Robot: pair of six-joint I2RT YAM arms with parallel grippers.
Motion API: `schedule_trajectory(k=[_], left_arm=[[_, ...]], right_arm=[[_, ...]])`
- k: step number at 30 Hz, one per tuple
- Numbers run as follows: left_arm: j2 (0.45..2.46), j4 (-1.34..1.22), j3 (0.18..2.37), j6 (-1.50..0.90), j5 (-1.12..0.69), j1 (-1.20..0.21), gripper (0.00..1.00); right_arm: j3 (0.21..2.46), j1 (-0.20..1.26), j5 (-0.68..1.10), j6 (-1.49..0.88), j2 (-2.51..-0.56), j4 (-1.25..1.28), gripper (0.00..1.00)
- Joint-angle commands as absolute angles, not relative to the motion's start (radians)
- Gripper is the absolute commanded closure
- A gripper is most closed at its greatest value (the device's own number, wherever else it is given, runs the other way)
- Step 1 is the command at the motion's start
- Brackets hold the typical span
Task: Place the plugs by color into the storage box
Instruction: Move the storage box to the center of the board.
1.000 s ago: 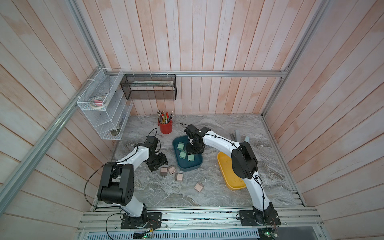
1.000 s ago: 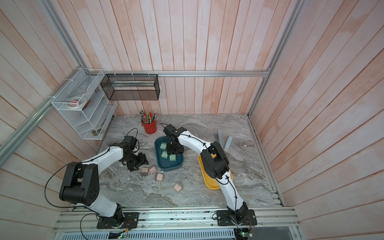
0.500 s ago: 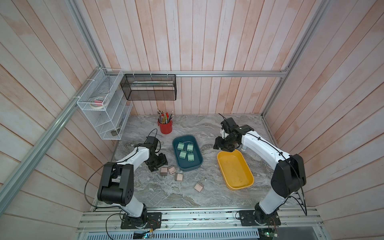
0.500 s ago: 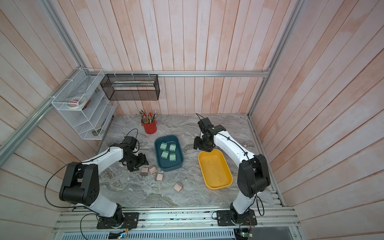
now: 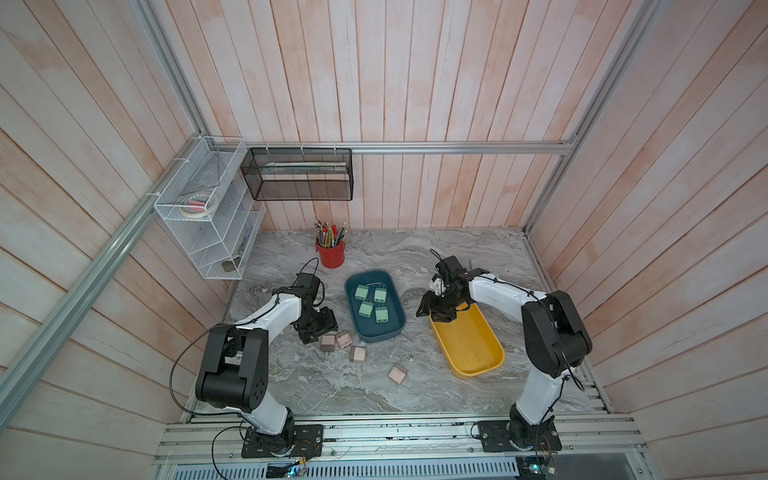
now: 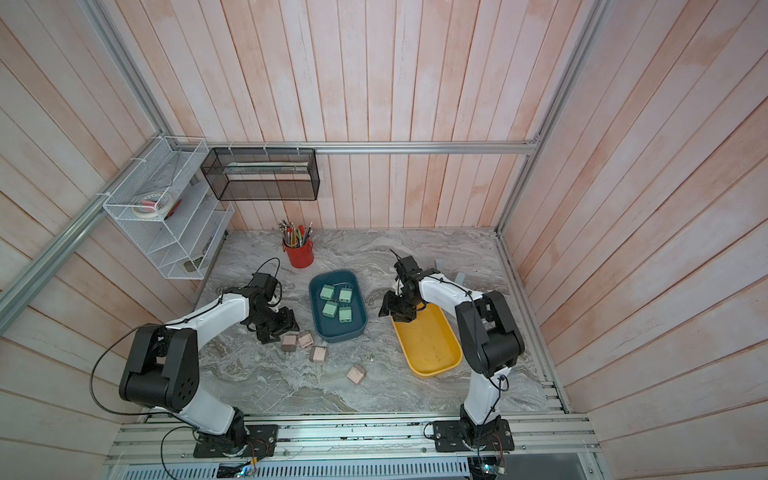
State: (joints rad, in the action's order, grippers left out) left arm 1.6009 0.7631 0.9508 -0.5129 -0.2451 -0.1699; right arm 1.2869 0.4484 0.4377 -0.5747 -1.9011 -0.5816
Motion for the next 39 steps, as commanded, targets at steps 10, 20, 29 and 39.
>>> schedule_trajectory(k=[10,20,29,39], left_arm=[[1.661,0.760,0.966,-0.514,-0.171,-0.221,0.32],[1.674,0.774,0.946,-0.477,-0.101,-0.222,0.43],[1.705,0.789,0.972,-0.462,-0.098,-0.222,0.53],[1.664,0.821,0.983,-0.465,-0.112,-0.221,0.55]], right_arm=[[1.638,0.441,0.498,-0.566,-2.080,-0.598,0.45],[1.385,0.348,0.481,-0.554,-1.862,-0.591,0.43],[1.289,0.207,0.404,-0.476,-1.712,-0.670,0.42],[1.263,0.116,0.432,-0.416,-1.803,-0.668,0.42]])
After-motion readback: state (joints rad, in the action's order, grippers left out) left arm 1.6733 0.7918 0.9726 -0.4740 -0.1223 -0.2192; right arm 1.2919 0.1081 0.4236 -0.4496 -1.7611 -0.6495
